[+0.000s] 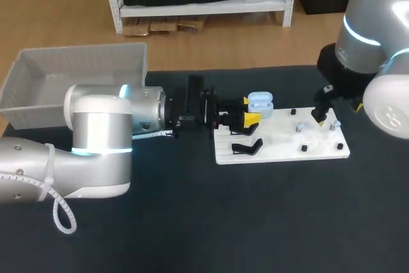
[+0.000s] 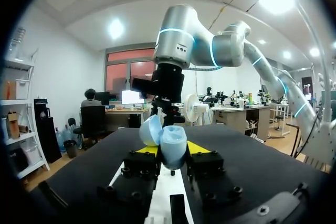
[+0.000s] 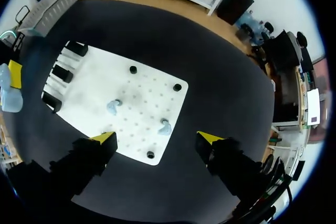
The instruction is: Pick up each earbud case from the left stands, insert the matching earbuds, close the lid, and place the case in the box.
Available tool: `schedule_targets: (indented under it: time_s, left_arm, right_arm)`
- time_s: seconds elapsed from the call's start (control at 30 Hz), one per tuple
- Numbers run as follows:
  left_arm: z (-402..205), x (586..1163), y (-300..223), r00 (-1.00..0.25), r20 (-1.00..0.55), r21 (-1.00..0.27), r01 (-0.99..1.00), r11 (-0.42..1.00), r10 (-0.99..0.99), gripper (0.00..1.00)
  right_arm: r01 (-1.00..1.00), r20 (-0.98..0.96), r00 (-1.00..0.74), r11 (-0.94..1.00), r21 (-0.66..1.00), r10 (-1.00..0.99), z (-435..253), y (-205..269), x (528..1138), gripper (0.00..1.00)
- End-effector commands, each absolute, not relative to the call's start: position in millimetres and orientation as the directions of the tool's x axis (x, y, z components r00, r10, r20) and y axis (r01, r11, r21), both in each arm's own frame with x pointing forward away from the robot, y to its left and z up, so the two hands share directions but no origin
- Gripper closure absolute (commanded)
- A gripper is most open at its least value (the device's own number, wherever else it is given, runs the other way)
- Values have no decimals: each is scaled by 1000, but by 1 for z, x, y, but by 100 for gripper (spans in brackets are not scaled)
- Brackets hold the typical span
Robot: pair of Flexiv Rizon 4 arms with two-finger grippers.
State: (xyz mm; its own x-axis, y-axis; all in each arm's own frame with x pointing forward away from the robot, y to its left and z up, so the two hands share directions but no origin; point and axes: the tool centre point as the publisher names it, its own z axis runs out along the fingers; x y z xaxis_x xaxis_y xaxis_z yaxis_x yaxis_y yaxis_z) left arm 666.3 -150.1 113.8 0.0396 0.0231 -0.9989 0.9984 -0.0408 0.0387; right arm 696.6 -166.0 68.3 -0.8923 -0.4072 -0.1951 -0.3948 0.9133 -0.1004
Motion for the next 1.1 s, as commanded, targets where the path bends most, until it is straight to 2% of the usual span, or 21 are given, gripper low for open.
schedule_targets:
  time_s: [0.03,0.1,0.17,0.3,0.53,1.1]
  left_arm:
    - [112,666,-150,43,-999,43,998,-39,17,100]
    - [112,666,-150,43,-999,43,998,-39,17,100]
    - [112,666,-150,43,-999,43,998,-39,17,100]
    - [112,666,-150,43,-999,43,998,-39,17,100]
    - [112,666,-150,43,-999,43,998,-39,17,100]
    - [112,666,-150,43,-999,43,998,-39,17,100]
  right_arm:
    - [-407,-206,-885,909,-93,-417,62,-172,693,11]
    - [-417,-199,-882,904,-91,-427,57,-172,691,14]
    - [-419,-198,-882,904,-89,-429,54,-173,690,41]
    - [-422,-189,-882,902,-94,-433,48,-175,690,39]
    - [-433,-188,-875,895,-110,-447,42,-176,692,49]
    - [-426,-187,-877,896,-122,-443,34,-175,702,62]
